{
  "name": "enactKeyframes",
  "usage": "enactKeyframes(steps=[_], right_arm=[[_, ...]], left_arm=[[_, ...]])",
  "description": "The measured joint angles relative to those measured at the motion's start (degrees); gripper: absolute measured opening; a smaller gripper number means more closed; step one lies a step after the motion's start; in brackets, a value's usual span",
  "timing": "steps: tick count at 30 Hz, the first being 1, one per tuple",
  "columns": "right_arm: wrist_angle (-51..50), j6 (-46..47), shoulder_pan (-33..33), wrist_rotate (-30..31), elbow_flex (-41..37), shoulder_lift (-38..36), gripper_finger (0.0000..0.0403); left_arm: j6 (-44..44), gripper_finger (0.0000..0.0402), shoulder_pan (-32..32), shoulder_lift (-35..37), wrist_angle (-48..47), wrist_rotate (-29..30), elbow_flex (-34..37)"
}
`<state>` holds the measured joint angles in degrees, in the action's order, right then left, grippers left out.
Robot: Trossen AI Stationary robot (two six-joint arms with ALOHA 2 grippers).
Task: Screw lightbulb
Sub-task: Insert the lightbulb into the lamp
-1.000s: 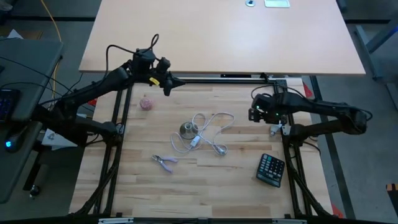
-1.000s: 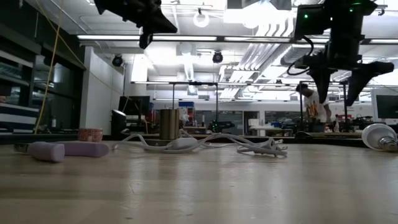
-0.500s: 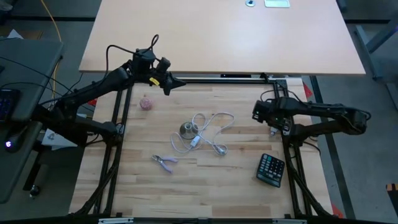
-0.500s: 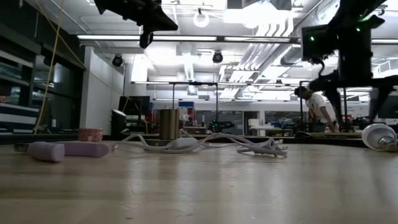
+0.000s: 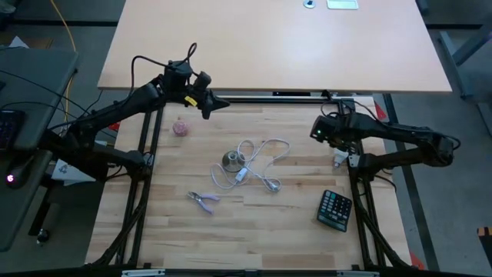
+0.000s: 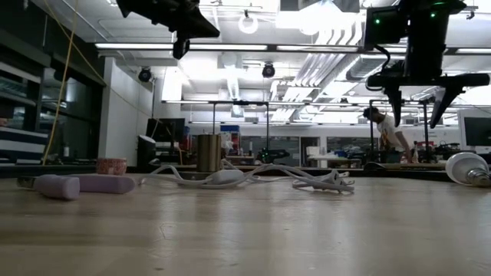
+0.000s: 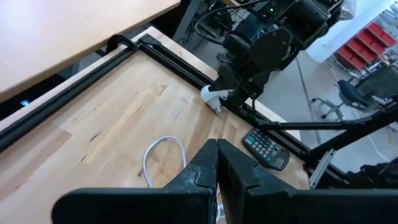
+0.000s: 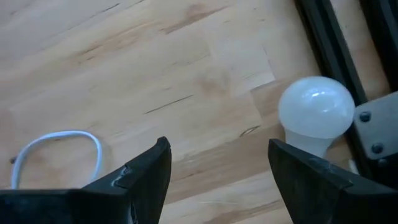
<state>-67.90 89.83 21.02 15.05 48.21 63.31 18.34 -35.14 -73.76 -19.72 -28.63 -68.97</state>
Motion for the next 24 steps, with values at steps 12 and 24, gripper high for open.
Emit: enactKeyframes(steps=[12,24], right_arm=[[-6.73,7.34,5.04,-0.4,0.04,0.87,0.0259],[-13.87,4.86,11.6,0.56,-1.4,5.35,0.0259]], left_arm=[[-1.53,0.0001,-0.11,0.04,-0.13,-2.95,0.0],[-1.67,0.0001,-0.11,0.04,-0.11,-3.45,0.0]])
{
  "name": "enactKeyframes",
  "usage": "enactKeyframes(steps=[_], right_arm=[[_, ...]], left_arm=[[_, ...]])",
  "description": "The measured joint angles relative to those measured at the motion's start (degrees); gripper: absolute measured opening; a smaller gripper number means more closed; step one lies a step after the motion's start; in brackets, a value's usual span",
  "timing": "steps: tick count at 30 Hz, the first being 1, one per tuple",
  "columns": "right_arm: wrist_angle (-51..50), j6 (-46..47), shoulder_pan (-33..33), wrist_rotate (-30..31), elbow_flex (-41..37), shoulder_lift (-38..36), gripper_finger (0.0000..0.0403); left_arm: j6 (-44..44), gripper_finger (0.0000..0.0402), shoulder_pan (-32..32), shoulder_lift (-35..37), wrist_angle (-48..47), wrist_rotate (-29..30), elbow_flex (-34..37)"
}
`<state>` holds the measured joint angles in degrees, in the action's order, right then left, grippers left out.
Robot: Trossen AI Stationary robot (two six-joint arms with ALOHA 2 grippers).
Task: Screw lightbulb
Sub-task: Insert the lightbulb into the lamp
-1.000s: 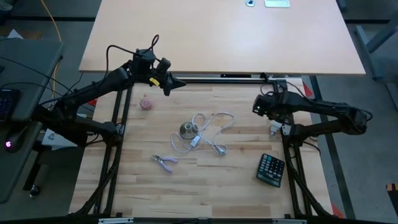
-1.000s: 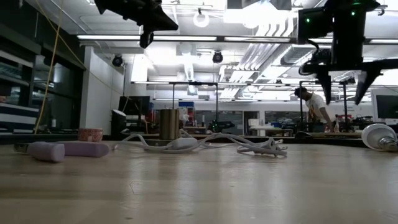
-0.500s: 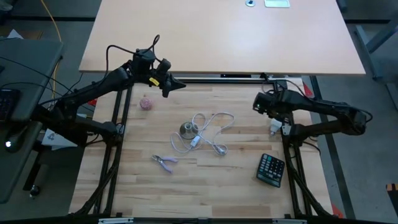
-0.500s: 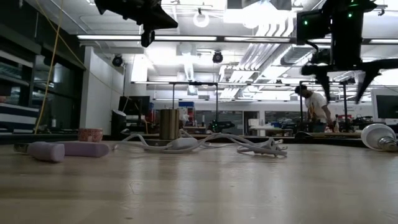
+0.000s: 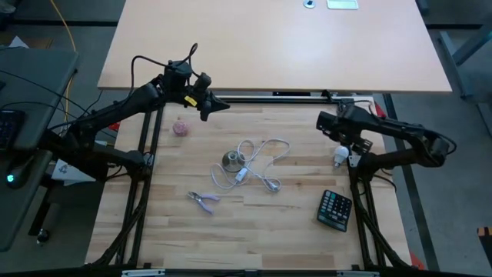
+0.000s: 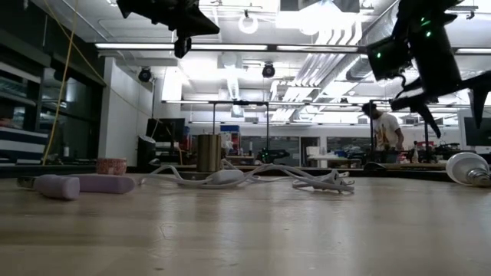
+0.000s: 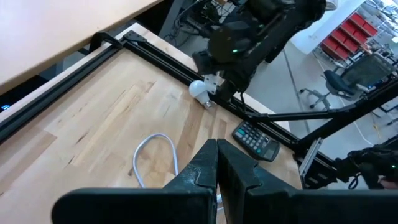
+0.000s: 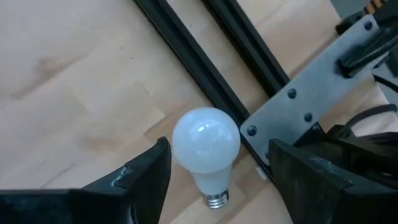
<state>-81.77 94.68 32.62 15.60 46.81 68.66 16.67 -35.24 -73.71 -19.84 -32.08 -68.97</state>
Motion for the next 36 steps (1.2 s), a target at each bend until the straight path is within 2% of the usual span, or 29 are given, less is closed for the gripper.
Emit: enactKeyframes(steps=[6,9,14,23,27,29,36], right_arm=[[2.61,-1.86,2.51,-3.19,-2.73,5.02,0.0259],[4.88,-6.88,3.61,-5.59,-4.41,6.33,0.0259],[5.36,-8.5,4.98,-5.64,-4.52,8.14,0.0259],[6.82,-16.37,5.3,-10.69,-4.38,9.07,0.0259],[13.13,-20.78,4.3,-13.49,-3.97,8.48,0.0259],[14.69,-20.2,3.52,-13.84,-3.61,8.26,0.0259],[7.38,-14.04,2.02,-11.03,-1.88,7.46,0.0259]], left_arm=[[0.64,0.0001,-0.02,0.0,-0.02,-0.97,-0.01],[0.74,0.0001,-0.02,0.0,-0.02,-2.42,0.0],[1.27,0.0001,-0.02,0.0,-0.02,-2.75,0.0],[2.71,0.0,-0.02,0.0,-0.04,-2.75,0.0],[2.71,0.0,0.0,0.0,-0.04,-2.75,0.0],[2.8,0.0,-0.02,0.0,-0.02,-2.73,0.0],[3.78,0.0,-0.02,0.0,-0.01,-2.73,0.0]])
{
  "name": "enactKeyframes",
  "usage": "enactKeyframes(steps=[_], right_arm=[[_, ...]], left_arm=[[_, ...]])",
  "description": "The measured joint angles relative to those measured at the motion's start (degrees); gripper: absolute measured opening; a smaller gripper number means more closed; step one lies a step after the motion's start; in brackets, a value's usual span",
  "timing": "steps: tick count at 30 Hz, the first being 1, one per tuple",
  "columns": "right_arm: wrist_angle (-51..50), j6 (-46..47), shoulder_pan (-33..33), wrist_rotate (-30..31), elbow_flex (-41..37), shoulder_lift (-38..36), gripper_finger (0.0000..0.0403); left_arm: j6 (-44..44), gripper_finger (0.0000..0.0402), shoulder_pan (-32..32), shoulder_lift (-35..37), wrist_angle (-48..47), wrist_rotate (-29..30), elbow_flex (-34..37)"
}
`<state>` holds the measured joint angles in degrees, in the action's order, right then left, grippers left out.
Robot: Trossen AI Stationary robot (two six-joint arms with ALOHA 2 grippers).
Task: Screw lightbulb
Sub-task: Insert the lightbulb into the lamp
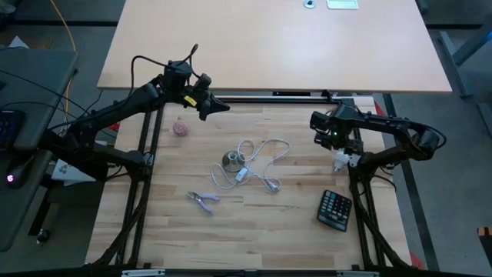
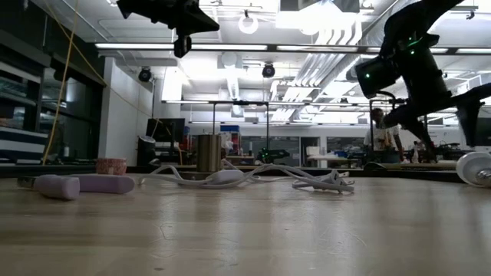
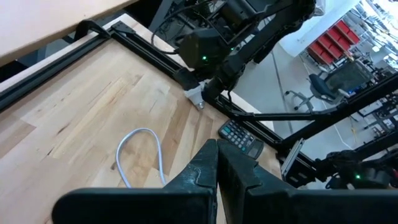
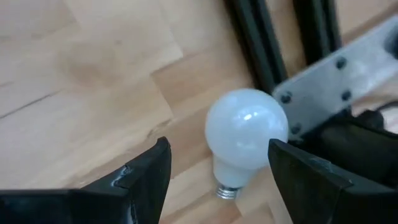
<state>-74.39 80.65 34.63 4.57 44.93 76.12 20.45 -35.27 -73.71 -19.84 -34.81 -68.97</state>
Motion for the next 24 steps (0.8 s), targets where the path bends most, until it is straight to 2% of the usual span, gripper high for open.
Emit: enactKeyframes(steps=[4,10,16,24], right_arm=[[-2.05,5.68,-0.52,-0.13,0.01,-0.62,0.0259],[-9.25,14.21,-4.61,-1.04,-0.06,-0.66,0.0259],[-3.32,15.36,-7.87,-4.75,-2.97,-0.66,0.0259],[-3.09,19.28,-8.71,-2.57,-3.35,-0.35,0.0259]], left_arm=[[0.0,0.0,0.02,0.0,-0.01,0.02,0.0],[-0.04,0.0,0.02,0.0,-0.01,0.03,0.0],[-0.04,0.0,0.01,0.0,-0.02,0.04,0.0],[-0.07,0.0,0.01,0.0,-0.01,0.02,0.0]])
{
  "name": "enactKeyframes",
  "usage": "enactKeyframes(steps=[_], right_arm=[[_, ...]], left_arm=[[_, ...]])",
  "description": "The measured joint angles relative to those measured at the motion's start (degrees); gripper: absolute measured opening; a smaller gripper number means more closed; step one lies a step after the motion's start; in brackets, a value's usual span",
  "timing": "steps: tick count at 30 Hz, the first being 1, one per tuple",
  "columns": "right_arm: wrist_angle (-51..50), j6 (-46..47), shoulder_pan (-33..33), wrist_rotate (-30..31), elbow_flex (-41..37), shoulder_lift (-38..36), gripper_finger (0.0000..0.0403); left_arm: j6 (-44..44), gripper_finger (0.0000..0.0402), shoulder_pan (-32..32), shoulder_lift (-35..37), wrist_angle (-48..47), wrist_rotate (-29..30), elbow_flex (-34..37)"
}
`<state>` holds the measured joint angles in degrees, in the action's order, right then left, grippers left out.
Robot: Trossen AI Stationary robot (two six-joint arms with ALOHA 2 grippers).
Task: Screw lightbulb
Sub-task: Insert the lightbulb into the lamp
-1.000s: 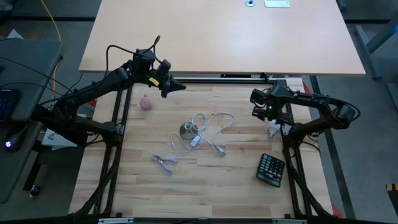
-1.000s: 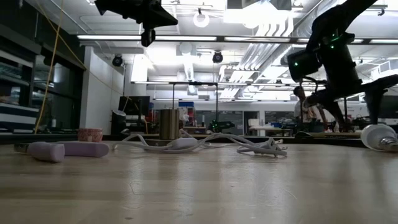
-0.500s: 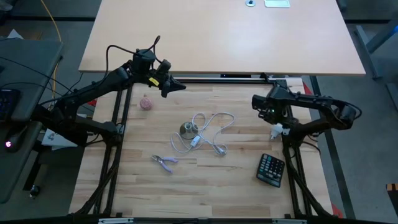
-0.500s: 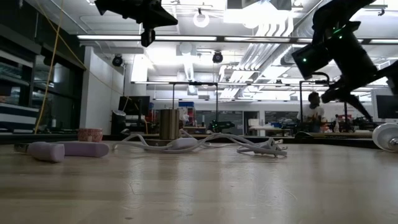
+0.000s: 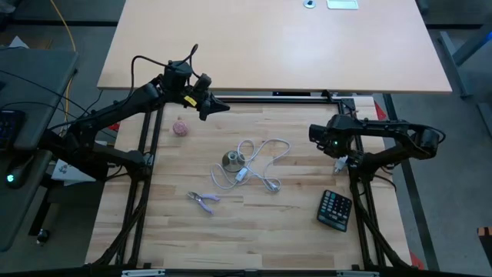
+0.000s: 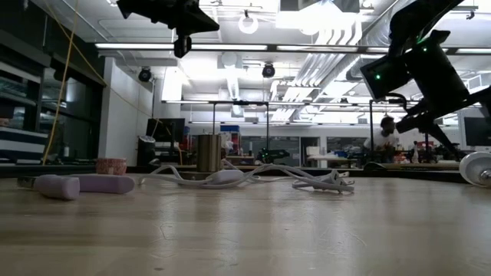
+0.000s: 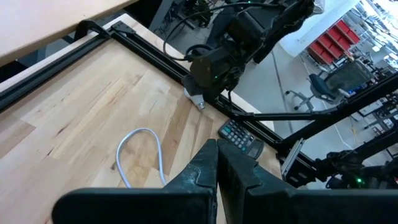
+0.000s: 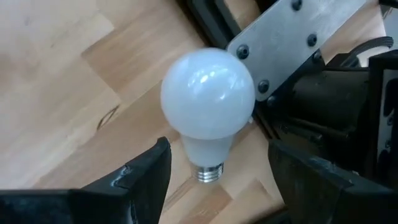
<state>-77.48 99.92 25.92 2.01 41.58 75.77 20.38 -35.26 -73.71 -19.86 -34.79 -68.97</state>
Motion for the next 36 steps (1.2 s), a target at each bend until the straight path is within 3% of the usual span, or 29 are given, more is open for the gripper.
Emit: enactKeyframes(steps=[12,17,25,29,36], right_arm=[[0.84,10.79,-0.57,2.66,0.74,0.04,0.0259],[1.27,9.17,-0.58,3.94,0.76,1.08,0.0259],[2.51,-0.06,-1.01,-2.4,0.76,6.48,0.0259],[13.18,-10.05,-1.54,-1.74,0.68,8.12,0.0259],[25.99,-9.56,-1.39,-0.38,0.66,8.51,0.0259]], left_arm=[[0.0,0.0,0.03,0.0,0.0,0.0,0.0],[-0.07,0.0,0.03,0.0,0.0,0.0,0.0],[-1.76,0.0,0.03,0.0,0.0,0.0,0.0],[-2.1,0.0,0.03,0.0,0.0,0.02,0.0],[-2.05,0.0,0.03,0.0,0.0,0.04,0.0]])
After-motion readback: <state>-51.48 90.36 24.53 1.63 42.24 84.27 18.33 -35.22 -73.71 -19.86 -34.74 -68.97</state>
